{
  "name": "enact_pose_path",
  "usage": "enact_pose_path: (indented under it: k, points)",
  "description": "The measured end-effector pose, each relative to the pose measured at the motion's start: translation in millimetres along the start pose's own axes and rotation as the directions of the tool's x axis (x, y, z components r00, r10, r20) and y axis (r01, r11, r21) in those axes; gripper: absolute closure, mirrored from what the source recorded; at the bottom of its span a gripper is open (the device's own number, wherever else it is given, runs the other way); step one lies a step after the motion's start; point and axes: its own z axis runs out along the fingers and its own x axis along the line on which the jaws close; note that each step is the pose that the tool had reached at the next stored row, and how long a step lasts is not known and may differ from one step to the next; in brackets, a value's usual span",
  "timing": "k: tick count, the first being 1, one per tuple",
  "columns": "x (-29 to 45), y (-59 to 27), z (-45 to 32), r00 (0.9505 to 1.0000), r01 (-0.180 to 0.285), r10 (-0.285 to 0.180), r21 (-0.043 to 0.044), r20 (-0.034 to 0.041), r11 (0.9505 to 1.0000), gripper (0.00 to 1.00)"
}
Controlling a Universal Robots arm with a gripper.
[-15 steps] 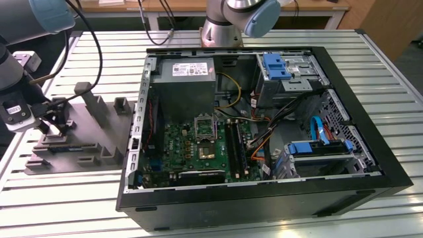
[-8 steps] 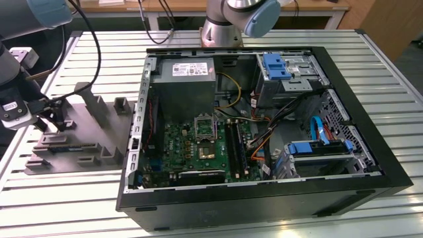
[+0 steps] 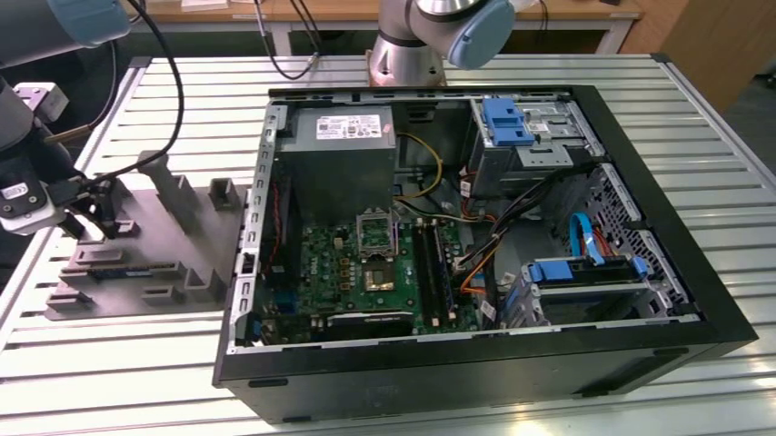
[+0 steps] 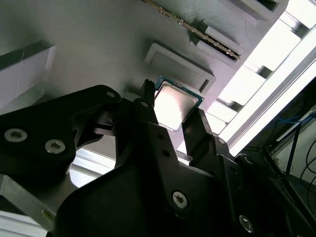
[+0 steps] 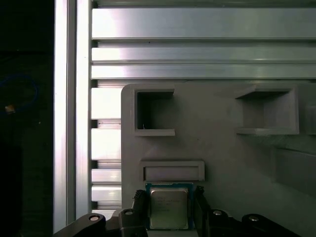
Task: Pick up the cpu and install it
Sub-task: 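Pick up the cpu and move it towards the insertion slot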
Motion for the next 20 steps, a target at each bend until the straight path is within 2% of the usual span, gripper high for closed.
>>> enact_pose_path:
  k: [12,20]
  points:
    - [0.0,0.0,-0.9,1.0,0.0,0.0,0.0001,-0.0004,1.0,0.53]
    - [0.0,0.4,-12.9,1.0,0.0,0.0,-0.0012,-0.0001,1.0,0.53]
